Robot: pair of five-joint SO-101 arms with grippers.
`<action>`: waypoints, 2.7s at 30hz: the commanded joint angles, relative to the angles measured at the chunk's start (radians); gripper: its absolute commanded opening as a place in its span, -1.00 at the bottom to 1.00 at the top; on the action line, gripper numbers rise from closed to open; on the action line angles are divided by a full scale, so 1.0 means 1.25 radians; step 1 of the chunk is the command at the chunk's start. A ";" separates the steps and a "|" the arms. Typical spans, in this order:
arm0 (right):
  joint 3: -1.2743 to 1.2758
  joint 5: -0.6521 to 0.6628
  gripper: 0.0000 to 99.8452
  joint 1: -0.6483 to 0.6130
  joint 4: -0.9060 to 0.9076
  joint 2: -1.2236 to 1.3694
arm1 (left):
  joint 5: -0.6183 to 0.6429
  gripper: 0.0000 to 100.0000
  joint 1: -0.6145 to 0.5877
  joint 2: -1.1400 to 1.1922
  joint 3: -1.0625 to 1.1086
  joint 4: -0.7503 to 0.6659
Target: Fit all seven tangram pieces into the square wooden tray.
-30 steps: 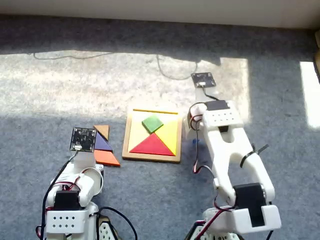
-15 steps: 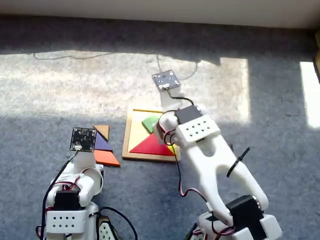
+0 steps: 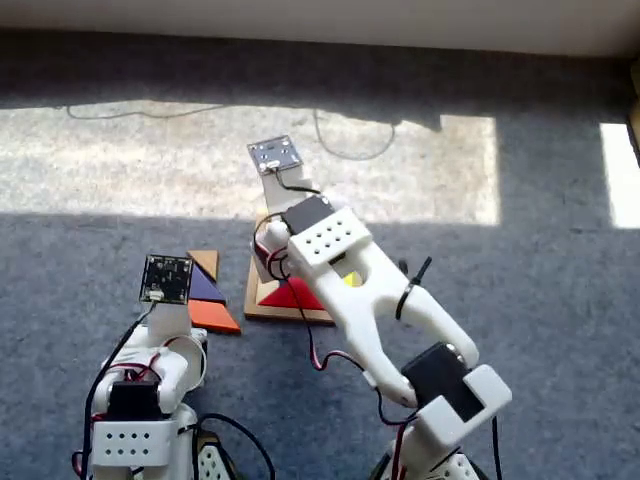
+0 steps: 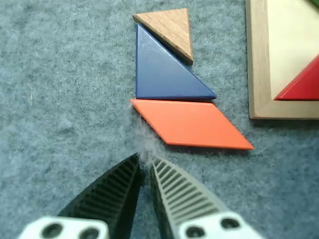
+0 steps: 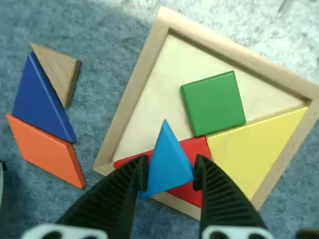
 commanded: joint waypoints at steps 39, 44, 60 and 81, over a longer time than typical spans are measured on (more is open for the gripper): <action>0.019 0.249 -0.99 0.149 -0.199 0.079 | -0.005 -0.98 0.010 -0.007 0.020 -0.011; 0.021 0.250 -0.99 0.107 -0.155 0.099 | -0.005 -0.98 0.010 -0.007 0.020 -0.011; 0.023 0.250 -0.99 -0.008 -0.036 0.071 | -0.005 -0.98 0.010 -0.007 0.020 -0.011; 0.353 0.250 -0.99 0.209 -0.511 -0.080 | -0.005 -0.98 0.010 -0.007 0.020 -0.011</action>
